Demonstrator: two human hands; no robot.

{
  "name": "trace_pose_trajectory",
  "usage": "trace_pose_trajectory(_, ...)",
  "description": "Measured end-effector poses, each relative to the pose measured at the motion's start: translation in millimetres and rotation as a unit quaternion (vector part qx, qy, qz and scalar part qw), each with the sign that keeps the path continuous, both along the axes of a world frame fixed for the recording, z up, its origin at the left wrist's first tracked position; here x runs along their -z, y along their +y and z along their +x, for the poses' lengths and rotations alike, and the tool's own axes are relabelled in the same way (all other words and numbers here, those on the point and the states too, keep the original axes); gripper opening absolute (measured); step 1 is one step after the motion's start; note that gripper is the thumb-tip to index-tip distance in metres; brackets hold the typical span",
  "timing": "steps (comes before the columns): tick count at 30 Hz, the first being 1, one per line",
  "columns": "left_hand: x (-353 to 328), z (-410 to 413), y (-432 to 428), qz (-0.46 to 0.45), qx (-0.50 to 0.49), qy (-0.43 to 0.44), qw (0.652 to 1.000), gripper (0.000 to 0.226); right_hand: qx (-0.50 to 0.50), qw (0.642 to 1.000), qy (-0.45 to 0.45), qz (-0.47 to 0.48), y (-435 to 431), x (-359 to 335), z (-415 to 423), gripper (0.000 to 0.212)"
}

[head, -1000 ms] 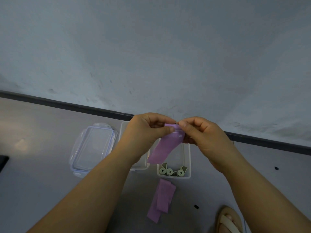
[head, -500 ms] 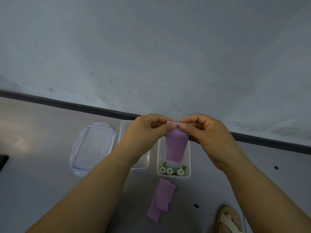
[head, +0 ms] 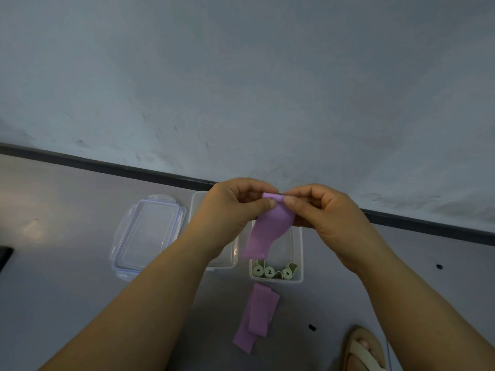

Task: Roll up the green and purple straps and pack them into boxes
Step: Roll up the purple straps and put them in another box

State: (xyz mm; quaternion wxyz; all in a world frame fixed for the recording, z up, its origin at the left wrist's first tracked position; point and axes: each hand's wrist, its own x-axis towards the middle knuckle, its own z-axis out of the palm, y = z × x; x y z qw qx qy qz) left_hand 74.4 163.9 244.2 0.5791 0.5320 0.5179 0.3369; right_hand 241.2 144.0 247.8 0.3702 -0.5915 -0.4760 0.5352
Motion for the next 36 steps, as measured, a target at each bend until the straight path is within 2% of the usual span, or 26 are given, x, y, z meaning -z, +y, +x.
trace_pose_trajectory(2,0.4,0.1,0.4,-0.003,-0.001,-0.008,1.000,0.016,-0.003,1.000,0.002,-0.002,-0.1,0.1,0.1,0.012)
trace_pose_trajectory(5,-0.5,0.5,0.4,-0.047,-0.008,-0.054,0.997,0.015,0.008,0.998,0.054,-0.014,0.1,0.0,-0.6,0.014)
trace_pose_trajectory(9,0.7,-1.1,2.7,-0.076,0.006,-0.057,0.995,0.021,-0.009,0.997,0.067,-0.028,-1.1,-0.5,0.6,0.024)
trace_pose_trajectory(12,-1.0,-7.3,5.2,-0.101,0.034,-0.062,0.992,0.031,-0.103,0.994,0.013,-0.017,-2.6,-7.1,5.4,0.037)
trace_pose_trajectory(15,-3.5,-14.8,5.3,-0.130,0.102,-0.035,0.986,0.027,-0.229,0.971,-0.066,0.006,-6.0,-13.5,9.2,0.060)
trace_pose_trajectory(17,-4.4,-16.2,4.4,-0.143,0.138,-0.023,0.980,0.025,-0.275,0.955,-0.104,0.029,-8.6,-15.2,8.3,0.068)
trace_pose_trajectory(20,-4.8,-14.9,4.1,-0.166,0.164,-0.036,0.972,0.021,-0.291,0.946,-0.137,0.044,-10.2,-16.7,6.4,0.066)
trace_pose_trajectory(24,-6.2,-14.3,3.1,-0.173,0.200,-0.051,0.963,0.012,-0.286,0.950,-0.120,0.045,-10.7,-17.3,7.0,0.059)
trace_pose_trajectory(30,-2.6,-14.9,4.6,-0.164,0.229,-0.027,0.959,0.021,-0.291,0.947,-0.127,0.055,-11.0,-17.4,7.4,0.055)
trace_pose_trajectory(36,-0.8,-14.0,4.5,-0.175,0.217,-0.038,0.960,0.012,-0.307,0.942,-0.125,0.061,-10.5,-18.5,9.1,0.061)
